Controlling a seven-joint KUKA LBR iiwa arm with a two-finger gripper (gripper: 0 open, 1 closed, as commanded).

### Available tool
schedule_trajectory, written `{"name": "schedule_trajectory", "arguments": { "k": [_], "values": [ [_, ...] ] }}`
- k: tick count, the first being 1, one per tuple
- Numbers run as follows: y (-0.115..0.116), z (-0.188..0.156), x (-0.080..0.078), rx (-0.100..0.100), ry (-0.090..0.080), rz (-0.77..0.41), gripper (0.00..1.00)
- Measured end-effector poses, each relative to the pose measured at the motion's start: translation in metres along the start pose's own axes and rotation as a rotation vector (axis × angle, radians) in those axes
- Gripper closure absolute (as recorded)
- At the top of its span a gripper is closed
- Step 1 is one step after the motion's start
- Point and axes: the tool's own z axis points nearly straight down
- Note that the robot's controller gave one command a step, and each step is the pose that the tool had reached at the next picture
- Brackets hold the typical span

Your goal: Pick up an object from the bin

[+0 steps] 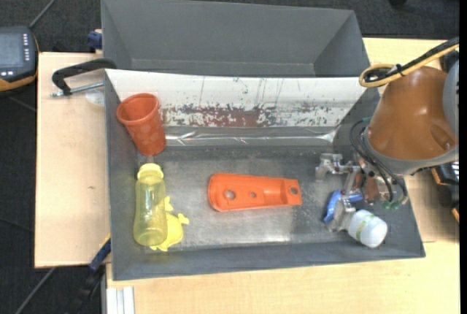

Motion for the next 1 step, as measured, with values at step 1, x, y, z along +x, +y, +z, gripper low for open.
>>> {"name": "schedule_trajectory", "arguments": {
  "k": [1],
  "values": [
    [0.0003, -0.0045, -0.0018, 0.001, -0.008, -0.002, 0.00]
  ]
}}
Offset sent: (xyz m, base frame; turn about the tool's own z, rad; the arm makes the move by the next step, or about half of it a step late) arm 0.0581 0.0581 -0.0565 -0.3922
